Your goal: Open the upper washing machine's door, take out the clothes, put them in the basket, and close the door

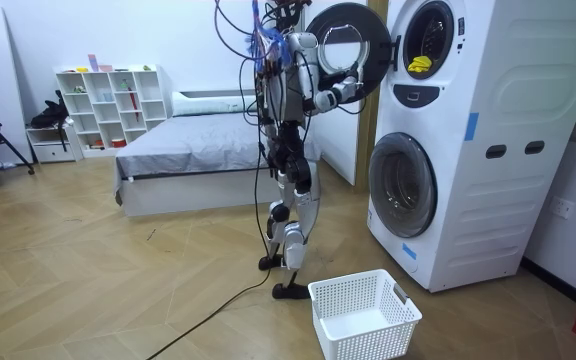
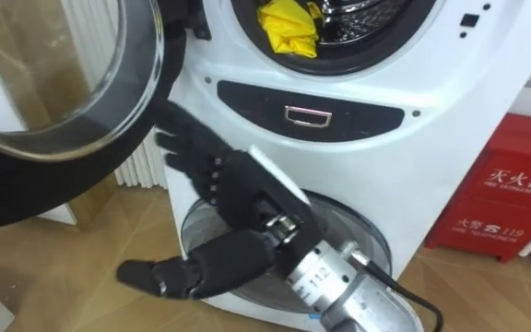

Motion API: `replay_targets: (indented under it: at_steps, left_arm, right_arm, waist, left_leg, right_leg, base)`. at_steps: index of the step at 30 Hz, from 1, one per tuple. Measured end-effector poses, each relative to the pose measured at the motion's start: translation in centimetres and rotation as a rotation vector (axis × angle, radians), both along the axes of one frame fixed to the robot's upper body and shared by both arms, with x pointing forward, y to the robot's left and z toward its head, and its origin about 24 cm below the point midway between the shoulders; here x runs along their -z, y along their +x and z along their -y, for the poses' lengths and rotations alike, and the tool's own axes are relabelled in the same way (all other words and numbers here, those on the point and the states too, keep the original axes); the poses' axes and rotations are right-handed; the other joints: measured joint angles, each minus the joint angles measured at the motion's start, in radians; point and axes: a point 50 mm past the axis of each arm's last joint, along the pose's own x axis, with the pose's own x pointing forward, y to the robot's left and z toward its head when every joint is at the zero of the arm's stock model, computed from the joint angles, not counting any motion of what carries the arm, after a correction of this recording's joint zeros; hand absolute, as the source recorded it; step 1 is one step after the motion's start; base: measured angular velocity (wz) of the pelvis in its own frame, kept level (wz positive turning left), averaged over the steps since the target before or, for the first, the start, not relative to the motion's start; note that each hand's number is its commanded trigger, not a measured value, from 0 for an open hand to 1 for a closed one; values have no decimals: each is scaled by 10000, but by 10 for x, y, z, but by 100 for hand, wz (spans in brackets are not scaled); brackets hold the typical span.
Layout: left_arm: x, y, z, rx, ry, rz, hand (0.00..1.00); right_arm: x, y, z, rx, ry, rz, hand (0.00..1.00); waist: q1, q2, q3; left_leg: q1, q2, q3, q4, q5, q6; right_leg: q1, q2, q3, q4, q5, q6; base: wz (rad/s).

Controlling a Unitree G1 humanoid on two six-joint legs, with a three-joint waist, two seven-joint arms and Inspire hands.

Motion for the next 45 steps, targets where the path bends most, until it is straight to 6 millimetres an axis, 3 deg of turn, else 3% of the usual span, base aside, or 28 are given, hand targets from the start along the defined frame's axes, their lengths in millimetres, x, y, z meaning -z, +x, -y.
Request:
replay_targets:
  at_steps: [14,21,23,26,27,29,33,36,37,39,40,41,42,45]
  left_arm:
    - [-1,-11,-6,-590,113,-113,0]
    - [-2,-10,-10,-862,369,59,0]
    - [-2,-13,-11,-884,481,-40,0]
    - [-3,-15,-13,-862,561,-193,0]
    - [-2,-19,-13,-875,555,-320,0]
    - [-2,-22,-12,-915,497,-465,0]
    - [-1,-29,-11,-1015,324,-812,0]
    - [-1,-27,-10,-925,293,-812,0]
    - [-1,-28,-10,-957,302,-864,0]
    - [-1,-41,-11,-1220,372,-1207,0]
    - [-1,-42,-11,-1242,370,-1280,0]
    - [-1,-42,-13,-1242,373,-1291,0]
    - [-1,-37,-13,-1220,289,-1204,0]
    - [-1,-27,-12,-1134,184,-880,0]
  right_arm:
    - [-5,9,33,2399,-521,330,0]
    - [-17,18,51,3842,-519,668,0]
    - [-22,28,53,4221,-545,823,0]
    - [-17,39,57,4806,-1011,700,0]
    - [-16,43,58,4980,-1077,618,0]
    - [-19,48,56,5088,-1127,731,0]
    - [-29,62,53,5564,-950,903,0]
    - [-33,65,55,5877,-900,1016,0]
    - [-36,66,56,5925,-969,1123,0]
    - [-36,66,57,6009,-986,1092,0]
    - [-36,66,58,6032,-1003,1108,0]
    - [-36,66,59,6085,-1049,1126,0]
    - [-38,66,59,6119,-1028,1178,0]
    - [-44,65,58,6207,-990,1449,0]
  waist:
    - [-489,-63,-89]
    - [-463,-143,-50]
    - [-451,-163,21]
    - [-381,-284,126]
    - [-210,-292,125]
    - [27,-289,122]
    - [30,-275,94]
    - [22,-337,88]
    - [43,-324,81]
    - [63,-351,62]
    - [45,-355,5]
    - [20,-474,-123]
    - [27,-559,-170]
    - [-59,-572,-139]
  left_leg:
    - [35,2,20,7,1,-1]
    - [218,32,298,99,1,-1]
    - [167,91,378,543,-78,-12]
    - [-54,328,523,1877,-456,-142]
    - [-255,480,528,2639,-591,-149]
    - [-487,700,478,3396,-613,-170]
    - [-986,972,442,4105,-569,-173]
    - [-1698,814,409,3218,-565,-194]
    - [-2162,700,429,2641,-359,-290]
    - [-2493,479,486,1831,785,-51]
    - [-2469,475,510,1748,1021,6]
    - [-2425,353,549,1674,1194,112]
    - [-2348,212,576,1664,1167,150]
    - [-2245,-34,592,1781,837,263]
  right_leg:
    - [54,-7,2,13,0,0]
    - [204,-2,152,55,-21,-16]
    - [223,5,235,252,-115,-67]
    - [297,40,333,754,-630,-179]
    - [291,52,463,994,-856,-248]
    - [332,189,598,1110,-853,-392]
    - [485,341,517,1236,-912,-716]
    - [462,307,474,1134,-1002,-755]
    - [467,288,373,1094,-1035,-748]
    - [671,170,296,1048,-1226,-630]
    - [715,162,289,1021,-1276,-582]
    - [720,64,246,1003,-1358,-487]
    - [786,-48,234,916,-1384,-419]
    - [1061,-283,90,908,-1430,-189]
  base:
    - [0]
    - [-5]
    - [-13]
    - [-6]
    - [-21]
    - [-32]
    - [5]
    - [20]
    - [0]
    - [-2]
    - [10]
    - [11]
    - [9]
    - [14]
